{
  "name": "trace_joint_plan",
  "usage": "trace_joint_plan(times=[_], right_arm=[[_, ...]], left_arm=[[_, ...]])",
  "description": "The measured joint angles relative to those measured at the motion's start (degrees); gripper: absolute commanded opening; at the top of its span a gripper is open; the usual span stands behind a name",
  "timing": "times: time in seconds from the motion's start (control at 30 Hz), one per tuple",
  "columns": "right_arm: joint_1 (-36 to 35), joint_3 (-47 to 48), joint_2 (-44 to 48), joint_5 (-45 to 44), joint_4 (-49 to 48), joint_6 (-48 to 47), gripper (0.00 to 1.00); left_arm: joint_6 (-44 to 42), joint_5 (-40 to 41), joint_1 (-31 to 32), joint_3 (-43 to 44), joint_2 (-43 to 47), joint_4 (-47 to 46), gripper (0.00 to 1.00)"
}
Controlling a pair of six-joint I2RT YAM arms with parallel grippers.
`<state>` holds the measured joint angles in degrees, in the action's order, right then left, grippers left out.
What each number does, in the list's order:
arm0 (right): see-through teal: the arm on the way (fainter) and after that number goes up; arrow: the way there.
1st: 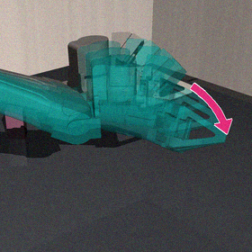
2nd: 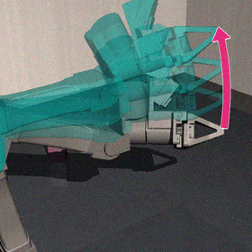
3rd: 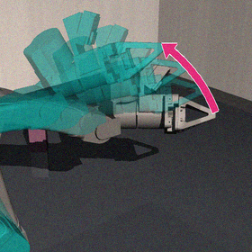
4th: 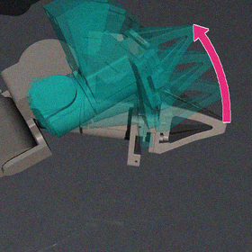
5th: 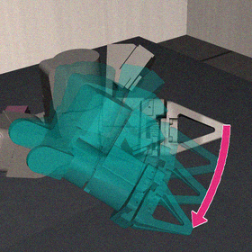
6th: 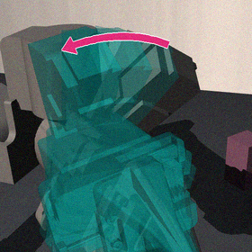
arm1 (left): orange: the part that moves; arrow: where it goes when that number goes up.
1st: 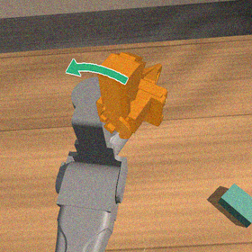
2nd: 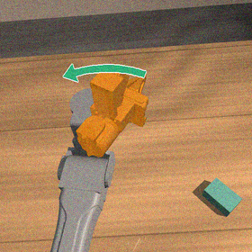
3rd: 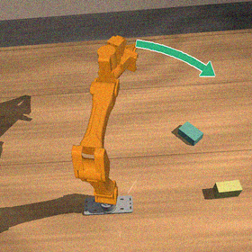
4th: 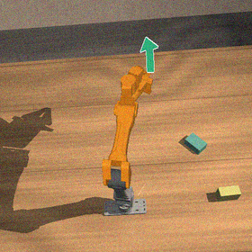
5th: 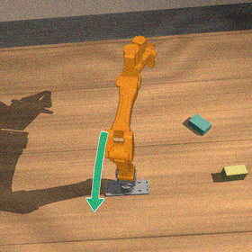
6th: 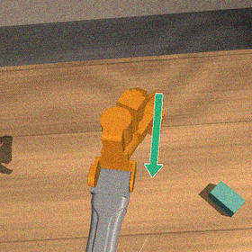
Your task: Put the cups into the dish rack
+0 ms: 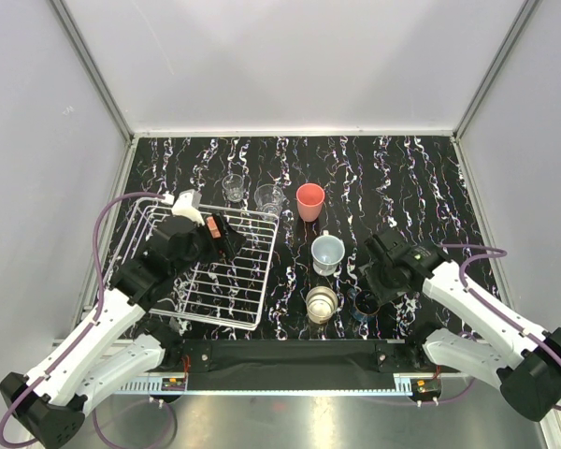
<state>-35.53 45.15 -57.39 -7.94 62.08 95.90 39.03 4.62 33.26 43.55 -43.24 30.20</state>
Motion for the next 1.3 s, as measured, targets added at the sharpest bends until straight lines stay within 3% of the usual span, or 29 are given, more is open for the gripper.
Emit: trace_joint_plan(times=[0.5, 0.87, 1.07, 1.3], right_arm=[[0.00, -3.74, -3.10, 0.17, -2.91, 2.08, 0.48], [0.00, -6.08, -2.03, 0.79, -5.05, 2.19, 0.00], [0.00, -7.78, 1.36, 1.11, -7.63, -3.37, 0.00], [0.00, -7.52, 10.05, 0.46, -13.68, -19.89, 0.00]], left_arm=[[0.09, -2.67, -0.04, 0.00, 0.00, -1.01, 0.87], [0.09, -2.97, -0.04, -0.09, -0.44, -1.62, 0.87], [0.09, -4.15, -0.04, -0.04, -0.48, -1.60, 0.87], [0.44, -8.46, -0.04, 2.56, -3.04, -1.36, 0.87]])
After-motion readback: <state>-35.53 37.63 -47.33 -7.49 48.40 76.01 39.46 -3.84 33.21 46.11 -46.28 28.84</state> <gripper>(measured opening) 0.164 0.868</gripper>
